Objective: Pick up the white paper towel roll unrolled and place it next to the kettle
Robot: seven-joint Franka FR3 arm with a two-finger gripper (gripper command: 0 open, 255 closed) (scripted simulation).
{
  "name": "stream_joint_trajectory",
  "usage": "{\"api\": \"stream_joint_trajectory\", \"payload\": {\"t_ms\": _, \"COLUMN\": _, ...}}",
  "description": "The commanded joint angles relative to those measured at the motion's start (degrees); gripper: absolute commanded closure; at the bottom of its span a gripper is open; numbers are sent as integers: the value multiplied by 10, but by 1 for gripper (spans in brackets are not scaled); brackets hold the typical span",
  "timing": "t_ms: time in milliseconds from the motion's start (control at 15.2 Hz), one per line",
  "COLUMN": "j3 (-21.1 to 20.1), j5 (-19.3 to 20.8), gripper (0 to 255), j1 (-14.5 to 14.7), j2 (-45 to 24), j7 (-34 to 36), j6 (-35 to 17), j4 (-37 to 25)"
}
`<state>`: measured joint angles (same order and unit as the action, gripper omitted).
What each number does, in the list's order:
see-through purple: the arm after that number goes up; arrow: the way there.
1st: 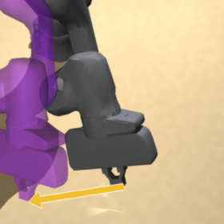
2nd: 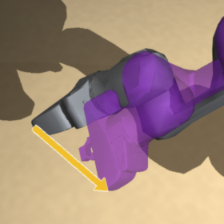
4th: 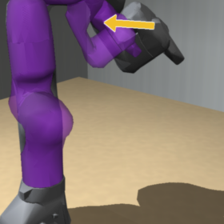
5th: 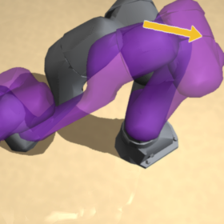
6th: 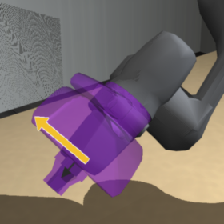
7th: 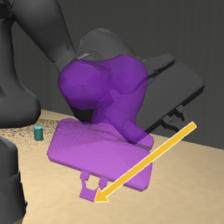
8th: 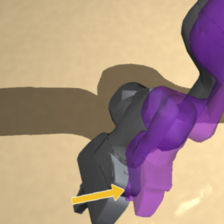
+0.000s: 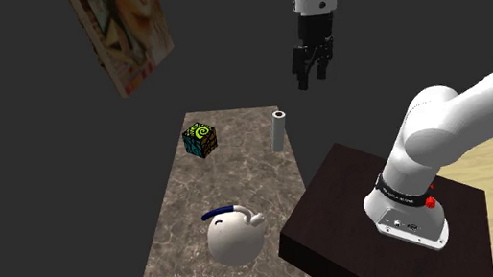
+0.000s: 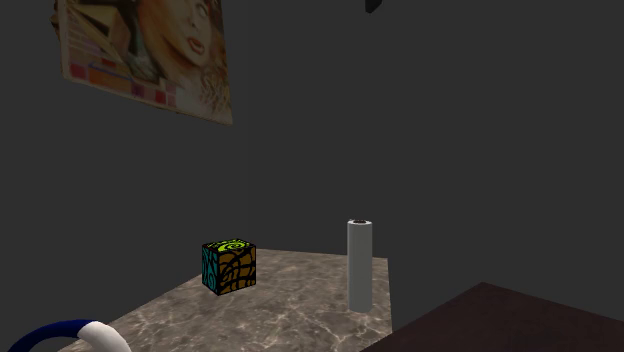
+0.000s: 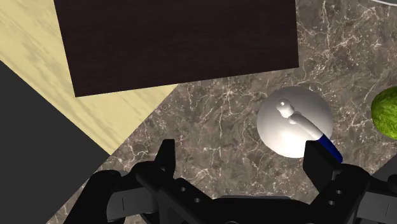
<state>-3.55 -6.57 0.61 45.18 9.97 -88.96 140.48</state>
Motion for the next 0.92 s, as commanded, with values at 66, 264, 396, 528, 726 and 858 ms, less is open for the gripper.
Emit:
{"api": "stream_joint_trajectory", "payload": {"t_ms": 66, "j3": 7, "j5": 6, "gripper": 0, "j1": -4, "j2": -10, "j7": -10, "j6": -16, "j4": 6}}
{"api": "stream_joint_trajectory", "payload": {"t_ms": 264, "j3": 29, "j5": 23, "gripper": 0, "j1": -15, "j2": -46, "j7": -40, "j6": -64, "j4": 19}}
{"api": "stream_joint_trajectory", "payload": {"t_ms": 396, "j3": 43, "j5": 34, "gripper": 0, "j1": -23, "j2": -74, "j7": -58, "j6": -96, "j4": 24}}
{"api": "stream_joint_trajectory", "payload": {"t_ms": 528, "j3": 58, "j5": 43, "gripper": 0, "j1": -30, "j2": -105, "j7": -77, "j6": -129, "j4": 26}}
{"api": "stream_joint_trajectory", "payload": {"t_ms": 726, "j3": 79, "j5": 54, "gripper": 0, "j1": -40, "j2": -156, "j7": -105, "j6": -176, "j4": 23}}
{"api": "stream_joint_trajectory", "payload": {"t_ms": 858, "j3": 92, "j5": 59, "gripper": 0, "j1": -45, "j2": -193, "j7": -123, "j6": -207, "j4": 17}}
